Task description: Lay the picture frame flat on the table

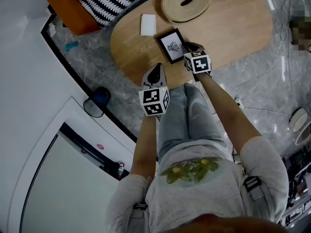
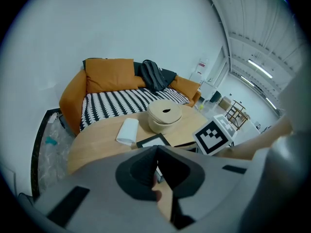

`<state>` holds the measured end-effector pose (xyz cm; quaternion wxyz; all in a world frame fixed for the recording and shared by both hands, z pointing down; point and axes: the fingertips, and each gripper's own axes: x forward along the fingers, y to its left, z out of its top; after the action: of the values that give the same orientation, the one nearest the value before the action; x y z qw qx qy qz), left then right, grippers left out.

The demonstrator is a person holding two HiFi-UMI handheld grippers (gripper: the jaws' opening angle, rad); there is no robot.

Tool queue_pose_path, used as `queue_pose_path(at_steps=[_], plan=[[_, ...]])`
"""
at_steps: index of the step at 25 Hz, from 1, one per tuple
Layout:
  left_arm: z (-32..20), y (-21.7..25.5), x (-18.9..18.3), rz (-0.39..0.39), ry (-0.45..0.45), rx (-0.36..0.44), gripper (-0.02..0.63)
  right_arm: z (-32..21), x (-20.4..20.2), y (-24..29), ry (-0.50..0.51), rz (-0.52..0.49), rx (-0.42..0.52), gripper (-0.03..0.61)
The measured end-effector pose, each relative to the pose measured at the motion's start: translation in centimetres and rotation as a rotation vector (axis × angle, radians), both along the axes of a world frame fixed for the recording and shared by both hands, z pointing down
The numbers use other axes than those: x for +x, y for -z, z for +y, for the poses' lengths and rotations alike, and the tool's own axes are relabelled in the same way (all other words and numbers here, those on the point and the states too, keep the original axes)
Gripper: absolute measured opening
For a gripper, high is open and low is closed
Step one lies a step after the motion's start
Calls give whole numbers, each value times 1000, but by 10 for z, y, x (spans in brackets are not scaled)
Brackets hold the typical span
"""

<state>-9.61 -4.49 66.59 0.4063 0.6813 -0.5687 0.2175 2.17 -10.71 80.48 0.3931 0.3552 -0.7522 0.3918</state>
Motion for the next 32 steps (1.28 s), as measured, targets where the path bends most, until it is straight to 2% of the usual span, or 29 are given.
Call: queue_pose_path(at_steps=[20,32], plan=[[1,-16,-6,8,-7,-39,15,10,-1,-44,124,118,-49,74],[2,-19,0,8,-18,-51,15,14,3,-49,121,86,-100,86]])
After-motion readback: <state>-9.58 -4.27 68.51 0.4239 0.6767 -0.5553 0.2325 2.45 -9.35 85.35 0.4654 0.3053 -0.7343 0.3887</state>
